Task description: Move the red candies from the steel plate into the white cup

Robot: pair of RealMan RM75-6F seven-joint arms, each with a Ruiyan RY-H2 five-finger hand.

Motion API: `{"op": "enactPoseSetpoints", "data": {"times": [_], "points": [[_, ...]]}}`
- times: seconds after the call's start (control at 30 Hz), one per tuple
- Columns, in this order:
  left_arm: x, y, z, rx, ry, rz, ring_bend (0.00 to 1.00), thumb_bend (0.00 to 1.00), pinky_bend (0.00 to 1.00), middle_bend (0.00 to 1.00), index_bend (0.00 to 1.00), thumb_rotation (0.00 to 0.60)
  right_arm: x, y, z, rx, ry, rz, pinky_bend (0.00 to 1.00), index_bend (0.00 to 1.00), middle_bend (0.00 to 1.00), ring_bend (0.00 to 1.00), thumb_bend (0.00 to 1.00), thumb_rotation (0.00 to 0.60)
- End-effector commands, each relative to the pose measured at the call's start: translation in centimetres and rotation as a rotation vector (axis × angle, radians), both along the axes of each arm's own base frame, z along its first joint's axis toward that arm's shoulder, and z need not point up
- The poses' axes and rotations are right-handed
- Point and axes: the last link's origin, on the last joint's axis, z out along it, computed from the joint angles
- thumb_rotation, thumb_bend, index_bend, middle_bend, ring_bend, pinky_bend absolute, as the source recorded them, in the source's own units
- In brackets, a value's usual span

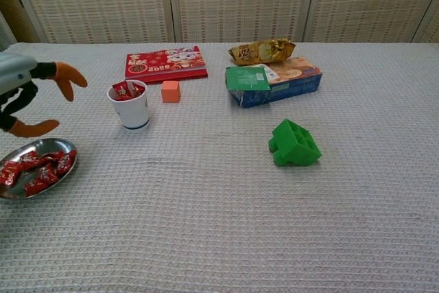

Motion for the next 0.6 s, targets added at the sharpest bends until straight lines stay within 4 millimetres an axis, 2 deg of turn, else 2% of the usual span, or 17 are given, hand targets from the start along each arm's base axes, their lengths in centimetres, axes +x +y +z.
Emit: {"op": "enactPoseSetpoints", "data": {"times": [0.03, 0.17, 0.3, 0.4, 0.5, 0.6], "points": [[-3.1, -2.7, 0.1, -0.054, 0.044, 0.061, 0.77, 0.38, 1.0, 0.24, 0.16, 0.6, 0.2, 0.0, -0.2, 0.009, -0.001, 0.007, 0.0, 0.0, 0.0, 0.0, 0.13, 0.6], [-5.1, -3.4, -0.8, -0.089, 0.112, 0.104, 0.77, 0.38, 1.0, 0.16, 0.07, 0.6, 0.2, 0.0, -0.4, 0.015, 0.0, 0.011, 0.0, 0.0, 0.0, 0.0, 0.13, 0.6], [-5.5, -3.0, -1.5, -0.064, 0.12, 0.086, 0.77, 0.38, 1.0, 0.14, 0.04, 0.6, 0.2, 0.0, -0.4, 0.02, 0.003, 0.01, 0.0, 0.0, 0.0, 0.0, 0.13, 0.6], [-5.4, -2.6, -2.1, -0.053, 0.118, 0.066, 0.77, 0.37, 1.0, 0.15, 0.07, 0.6, 0.2, 0.1, -0.3, 0.013, 0.001, 0.008, 0.0, 0.0, 0.0, 0.0, 0.13, 0.6], [-5.7, -2.6, -3.1, -0.068, 0.138, 0.057, 0.77, 0.37, 1.0, 0.2, 0.15, 0.6, 0.1, 0.2, -0.1, 0.005, 0.001, 0.005, 0.0, 0.0, 0.0, 0.0, 0.13, 0.6], [-5.8, -2.6, -4.0, -0.081, 0.165, 0.04, 0.77, 0.37, 1.0, 0.23, 0.18, 0.6, 0.1, 0.3, -0.1, 0.003, 0.001, 0.004, 0.0, 0.0, 0.0, 0.0, 0.13, 0.6]]}}
